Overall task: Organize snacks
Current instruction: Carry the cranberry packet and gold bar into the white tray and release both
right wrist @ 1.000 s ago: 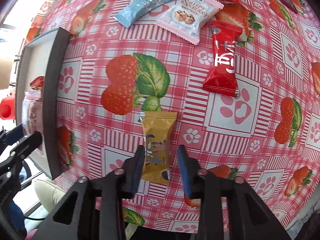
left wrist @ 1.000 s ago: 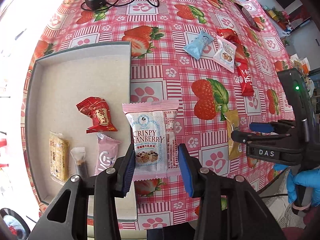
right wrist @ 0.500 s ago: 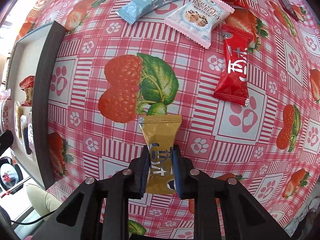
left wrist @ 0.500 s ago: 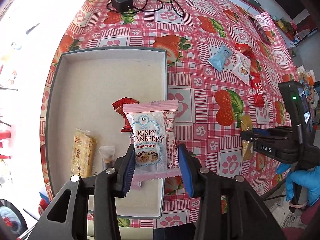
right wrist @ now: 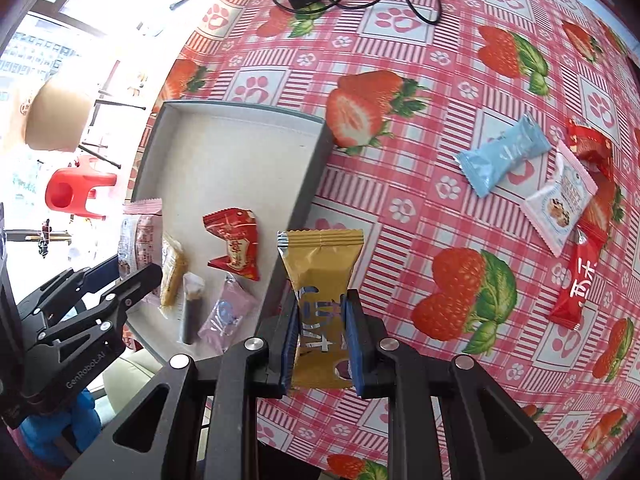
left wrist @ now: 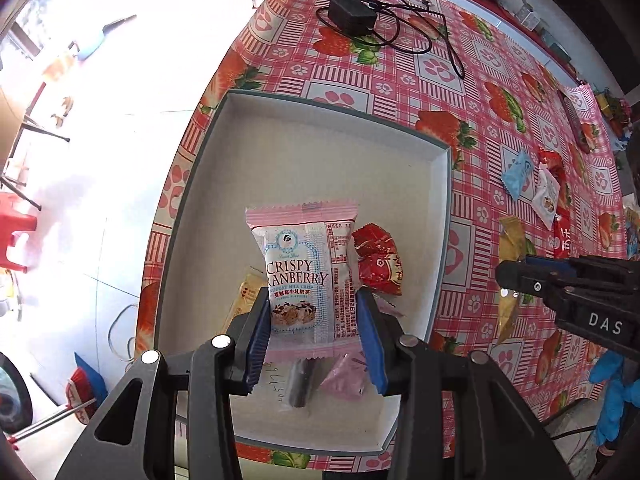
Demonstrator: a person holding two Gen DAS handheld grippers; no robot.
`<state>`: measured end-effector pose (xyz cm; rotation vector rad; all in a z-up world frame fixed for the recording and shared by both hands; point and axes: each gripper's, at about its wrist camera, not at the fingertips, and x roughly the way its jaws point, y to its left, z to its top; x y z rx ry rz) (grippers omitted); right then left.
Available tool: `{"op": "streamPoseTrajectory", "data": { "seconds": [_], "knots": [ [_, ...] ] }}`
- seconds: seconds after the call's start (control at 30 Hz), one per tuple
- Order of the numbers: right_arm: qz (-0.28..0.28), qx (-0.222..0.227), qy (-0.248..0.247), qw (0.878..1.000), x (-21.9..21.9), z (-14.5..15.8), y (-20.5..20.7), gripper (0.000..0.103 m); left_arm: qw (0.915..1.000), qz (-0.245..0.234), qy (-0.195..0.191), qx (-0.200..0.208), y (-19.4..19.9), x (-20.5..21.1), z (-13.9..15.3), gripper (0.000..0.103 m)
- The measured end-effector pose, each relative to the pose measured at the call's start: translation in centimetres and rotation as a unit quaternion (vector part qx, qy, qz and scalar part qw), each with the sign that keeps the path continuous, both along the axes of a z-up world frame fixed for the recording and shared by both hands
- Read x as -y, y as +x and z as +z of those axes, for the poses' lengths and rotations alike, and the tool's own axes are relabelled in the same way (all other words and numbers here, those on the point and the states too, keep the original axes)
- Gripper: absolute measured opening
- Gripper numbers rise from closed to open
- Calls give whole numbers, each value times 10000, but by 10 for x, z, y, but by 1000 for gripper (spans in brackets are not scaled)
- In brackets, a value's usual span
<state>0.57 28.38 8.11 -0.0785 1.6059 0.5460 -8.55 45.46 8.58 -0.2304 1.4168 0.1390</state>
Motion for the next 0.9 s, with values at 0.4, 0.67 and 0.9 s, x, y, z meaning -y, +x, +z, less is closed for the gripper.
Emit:
{"op": "streamPoseTrajectory", "data": {
  "seconds": [0.4, 0.67, 0.9],
  "knots": [
    [150, -65, 210, 9996, -55, -11, 0, 23, 9996, 189, -39, -189, 2, -18, -18, 45],
    [132, -38, 217, 9997, -75, -14, 7, 23, 9995, 216, -48, -231, 6, -24, -22, 45],
    [160, -177, 231, 9995, -80, -16, 8, 49, 9995, 201, 121, -220, 8, -21, -20, 75]
  ]
}}
